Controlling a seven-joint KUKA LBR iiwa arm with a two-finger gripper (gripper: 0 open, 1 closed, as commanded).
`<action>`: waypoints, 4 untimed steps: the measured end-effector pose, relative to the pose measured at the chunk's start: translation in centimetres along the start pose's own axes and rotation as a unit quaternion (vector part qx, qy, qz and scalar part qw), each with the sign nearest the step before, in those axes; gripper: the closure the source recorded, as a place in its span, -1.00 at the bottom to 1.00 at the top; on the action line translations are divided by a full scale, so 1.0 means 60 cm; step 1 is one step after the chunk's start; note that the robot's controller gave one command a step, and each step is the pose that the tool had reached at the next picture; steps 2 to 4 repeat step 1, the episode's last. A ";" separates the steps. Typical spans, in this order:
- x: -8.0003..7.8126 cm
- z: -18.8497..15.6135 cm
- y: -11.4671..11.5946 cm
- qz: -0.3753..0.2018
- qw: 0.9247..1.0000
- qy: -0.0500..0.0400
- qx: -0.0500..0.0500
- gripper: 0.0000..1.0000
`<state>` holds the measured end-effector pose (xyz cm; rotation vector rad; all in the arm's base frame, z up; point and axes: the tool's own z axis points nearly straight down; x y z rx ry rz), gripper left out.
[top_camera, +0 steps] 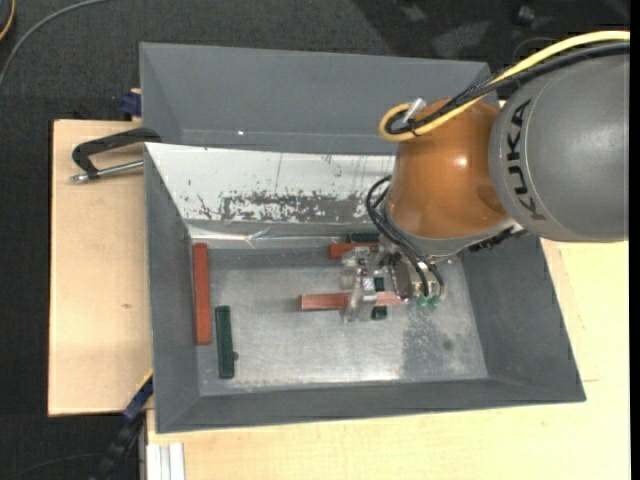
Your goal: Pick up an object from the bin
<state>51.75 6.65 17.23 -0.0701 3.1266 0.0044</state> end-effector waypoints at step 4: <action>0.027 -0.101 -0.007 0.002 1.000 0.001 0.000 1.00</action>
Offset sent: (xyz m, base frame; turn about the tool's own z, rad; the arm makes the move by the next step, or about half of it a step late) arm -0.0186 -0.0062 0.0562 0.0043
